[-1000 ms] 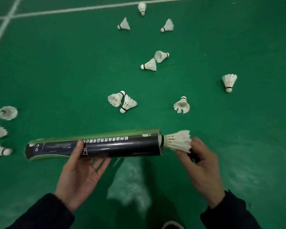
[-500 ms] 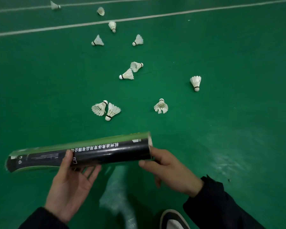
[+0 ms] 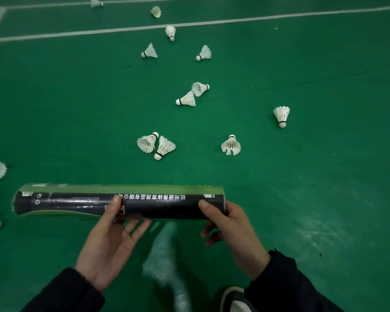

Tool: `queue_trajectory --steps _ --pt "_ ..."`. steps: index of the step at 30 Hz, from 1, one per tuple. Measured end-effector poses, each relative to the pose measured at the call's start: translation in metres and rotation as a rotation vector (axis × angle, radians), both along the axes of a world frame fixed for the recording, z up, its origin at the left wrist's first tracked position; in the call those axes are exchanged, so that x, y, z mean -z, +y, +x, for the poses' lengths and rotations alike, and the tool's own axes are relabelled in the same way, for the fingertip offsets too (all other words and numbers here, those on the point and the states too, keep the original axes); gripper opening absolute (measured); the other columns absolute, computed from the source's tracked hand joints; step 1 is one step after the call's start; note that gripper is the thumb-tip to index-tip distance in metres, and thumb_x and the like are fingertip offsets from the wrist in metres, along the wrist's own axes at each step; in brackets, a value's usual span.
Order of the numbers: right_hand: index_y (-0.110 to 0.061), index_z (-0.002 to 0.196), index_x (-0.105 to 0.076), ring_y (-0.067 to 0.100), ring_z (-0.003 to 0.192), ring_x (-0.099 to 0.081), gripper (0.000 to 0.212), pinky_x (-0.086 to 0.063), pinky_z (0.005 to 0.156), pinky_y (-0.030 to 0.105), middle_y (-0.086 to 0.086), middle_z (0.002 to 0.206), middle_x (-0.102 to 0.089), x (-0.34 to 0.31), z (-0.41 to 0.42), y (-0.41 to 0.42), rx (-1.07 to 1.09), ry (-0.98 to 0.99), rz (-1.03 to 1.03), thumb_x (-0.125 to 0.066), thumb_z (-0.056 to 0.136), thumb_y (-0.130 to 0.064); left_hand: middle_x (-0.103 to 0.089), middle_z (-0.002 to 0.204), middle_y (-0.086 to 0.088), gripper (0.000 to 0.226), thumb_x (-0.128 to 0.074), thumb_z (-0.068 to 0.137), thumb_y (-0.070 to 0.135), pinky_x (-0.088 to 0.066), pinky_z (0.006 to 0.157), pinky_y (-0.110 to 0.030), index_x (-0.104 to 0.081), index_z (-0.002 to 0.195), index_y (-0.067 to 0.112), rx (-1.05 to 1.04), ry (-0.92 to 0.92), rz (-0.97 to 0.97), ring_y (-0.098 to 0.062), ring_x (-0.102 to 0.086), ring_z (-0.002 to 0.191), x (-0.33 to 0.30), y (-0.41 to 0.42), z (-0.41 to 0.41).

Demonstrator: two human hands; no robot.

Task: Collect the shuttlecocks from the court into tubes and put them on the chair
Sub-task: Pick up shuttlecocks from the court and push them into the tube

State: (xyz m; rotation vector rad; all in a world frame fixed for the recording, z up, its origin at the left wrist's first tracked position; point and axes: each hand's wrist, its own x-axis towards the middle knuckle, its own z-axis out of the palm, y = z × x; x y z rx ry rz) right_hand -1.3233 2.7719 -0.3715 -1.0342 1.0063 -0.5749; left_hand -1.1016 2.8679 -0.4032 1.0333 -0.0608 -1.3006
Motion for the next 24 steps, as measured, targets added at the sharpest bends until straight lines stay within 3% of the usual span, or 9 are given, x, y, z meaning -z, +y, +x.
queue_trajectory --steps 3,6,10,14,18,22,24 --pt "-0.013 0.1 -0.074 0.015 0.056 -0.057 0.017 -0.048 0.045 0.028 -0.003 0.092 -0.075 -0.001 0.004 0.0 -0.002 0.027 -0.006 -0.062 0.098 -0.025 -0.068 0.13 -0.01 0.061 -0.088 0.075 0.049 -0.061 0.087 -0.036 -0.059 0.121 0.022 0.007 -0.035 0.007 -0.021 -0.07 0.112 0.0 -0.001 0.001" --pt "-0.015 0.094 -0.071 0.016 0.051 -0.052 0.02 -0.046 0.044 0.028 -0.005 0.081 -0.071 0.002 0.006 -0.003 0.024 -0.018 0.142 -0.065 0.091 -0.034 -0.068 0.131 -0.01 0.082 -0.095 0.065 0.052 -0.061 0.09 -0.038 -0.056 0.13 0.02 0.01 -0.06 0.006 -0.023 -0.069 0.118 -0.001 0.001 0.005" --pt "-0.014 0.097 -0.067 0.014 0.052 -0.051 0.031 -0.046 0.049 0.028 -0.002 0.071 -0.059 0.016 0.008 -0.004 0.215 -0.017 0.315 -0.066 0.09 -0.045 -0.068 0.133 -0.019 0.061 -0.076 0.085 0.032 -0.06 0.093 -0.045 -0.049 0.136 0.011 0.033 -0.044 0.041 -0.029 -0.068 0.122 -0.006 -0.002 -0.003" --pt "-0.017 0.102 -0.066 0.008 0.048 -0.04 0.032 -0.032 0.042 0.021 -0.008 0.068 -0.056 0.029 0.013 -0.002 0.375 0.014 0.223 -0.071 0.083 -0.042 -0.068 0.134 -0.017 0.071 -0.076 0.09 0.027 -0.059 0.096 -0.047 -0.042 0.148 0.004 -0.026 -0.026 0.077 -0.03 -0.066 0.124 -0.007 -0.006 -0.005" --pt "-0.014 0.101 -0.065 0.009 0.042 -0.022 0.024 -0.018 0.038 0.019 -0.006 0.07 -0.053 0.03 0.016 -0.006 0.299 0.021 0.192 -0.062 0.095 -0.037 -0.068 0.134 -0.016 0.075 -0.077 0.091 0.029 -0.057 0.098 -0.048 -0.039 0.151 0.004 -0.072 0.021 0.084 -0.031 -0.066 0.125 -0.001 -0.005 -0.002" --pt "-0.016 0.101 -0.064 0.01 0.044 -0.028 0.027 -0.021 0.039 0.021 -0.009 0.069 -0.057 0.035 0.018 -0.008 0.237 0.057 0.213 -0.059 0.098 -0.042 -0.068 0.136 -0.012 0.06 -0.071 0.092 0.027 -0.058 0.098 -0.045 -0.047 0.143 0.007 -0.054 0.018 0.063 -0.027 -0.065 0.126 0.008 -0.003 -0.001" --pt "-0.017 0.104 -0.063 0.012 0.045 -0.035 0.028 -0.028 0.039 0.022 -0.004 0.079 -0.059 0.037 0.019 -0.012 0.198 0.053 0.256 -0.058 0.098 -0.044 -0.069 0.133 -0.012 0.046 -0.072 0.092 0.028 -0.059 0.095 -0.044 -0.057 0.131 0.011 -0.049 0.038 0.059 -0.026 -0.065 0.125 0.013 -0.002 0.004"
